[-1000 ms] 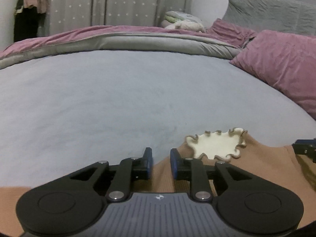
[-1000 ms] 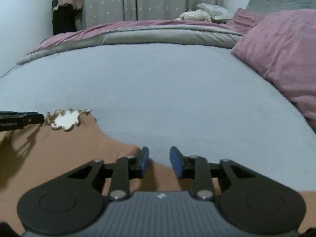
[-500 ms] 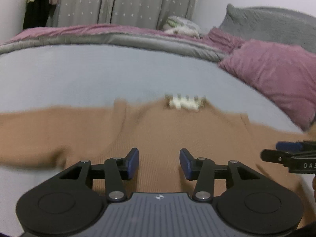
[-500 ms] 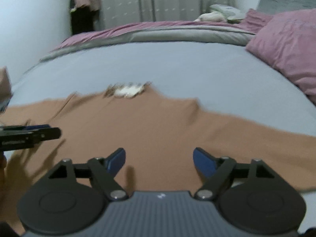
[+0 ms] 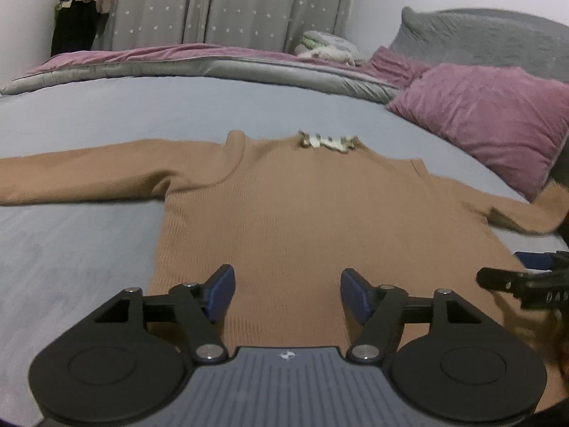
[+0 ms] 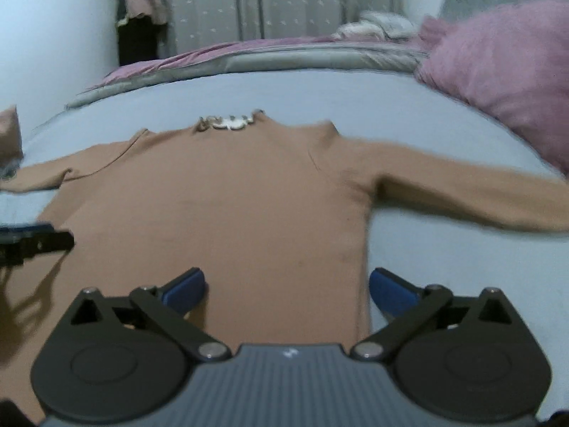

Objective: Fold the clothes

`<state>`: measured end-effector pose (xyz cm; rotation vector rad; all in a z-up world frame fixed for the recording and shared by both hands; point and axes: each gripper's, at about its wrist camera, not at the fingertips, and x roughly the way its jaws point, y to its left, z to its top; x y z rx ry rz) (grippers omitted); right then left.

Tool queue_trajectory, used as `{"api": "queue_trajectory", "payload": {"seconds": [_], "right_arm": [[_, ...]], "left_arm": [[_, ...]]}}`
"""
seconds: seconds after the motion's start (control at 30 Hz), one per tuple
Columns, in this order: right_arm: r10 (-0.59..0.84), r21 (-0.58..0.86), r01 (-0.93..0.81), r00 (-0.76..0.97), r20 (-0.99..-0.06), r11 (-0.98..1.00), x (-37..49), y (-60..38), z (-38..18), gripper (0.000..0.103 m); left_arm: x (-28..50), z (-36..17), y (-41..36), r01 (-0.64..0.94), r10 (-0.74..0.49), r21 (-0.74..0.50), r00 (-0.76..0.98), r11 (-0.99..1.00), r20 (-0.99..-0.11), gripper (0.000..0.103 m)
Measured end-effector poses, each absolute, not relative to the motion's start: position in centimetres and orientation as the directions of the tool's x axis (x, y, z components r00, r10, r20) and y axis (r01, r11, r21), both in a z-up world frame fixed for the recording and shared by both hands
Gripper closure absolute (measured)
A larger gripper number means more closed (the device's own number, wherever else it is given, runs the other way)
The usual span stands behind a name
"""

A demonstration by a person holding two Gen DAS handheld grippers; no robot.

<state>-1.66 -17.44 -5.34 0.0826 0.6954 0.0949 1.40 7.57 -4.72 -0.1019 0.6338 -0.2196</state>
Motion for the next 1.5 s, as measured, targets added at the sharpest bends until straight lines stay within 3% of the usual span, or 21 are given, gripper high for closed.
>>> {"api": "queue_trajectory", "payload": {"seconds": [0.2,0.43,0.67,0.9,1.1,1.23,1.5], "right_arm": [[0.11,0.145,-0.022,0.763,-0.636,0.989,-4.9,-20.0,-5.2,0.0],[0.096,0.113,-0.028,0.745,-0.66,0.993,-6.8,-21.2,-4.9,0.0],[0.037,0.159,0.101,0.724,-0.689,0.982,-5.6,-23.0,-3.9,0.0],[-0.011,0.209,0.223,0.708,-0.706,0.952,-4.2,-24.5,-3.2,0.0],[-0.04,0.242,0.307,0.689,-0.724,0.92,-3.0,-25.4,-2.7,0.0],[-0.015,0.278,0.321,0.679,-0.734,0.905,-2.2,-24.9,-2.4,0.0],[-0.008,0.275,0.285,0.708,-0.706,0.918,-0.9,-23.6,-0.8,0.0]], "left_arm": [[-2.2,-4.5,7.4,0.201,-0.219,-0.098,0.766,0.975,-0.604,0.026],[-3.8,-3.7,7.1,0.247,-0.205,-0.03,0.723,0.969,-0.66,0.024],[-2.2,-2.0,6.8,0.217,-0.242,-0.125,0.686,0.968,-0.686,0.024],[-0.3,0.3,5.4,0.238,-0.247,-0.108,0.7,0.965,-0.67,0.023],[1.0,-0.2,5.6,0.175,-0.248,-0.176,0.702,0.969,-0.667,0.018],[3.1,-1.1,5.5,0.082,-0.195,-0.188,0.663,0.979,-0.723,0.018],[4.5,-1.5,6.2,-0.001,-0.188,-0.247,0.646,0.969,-0.74,0.018]]}}
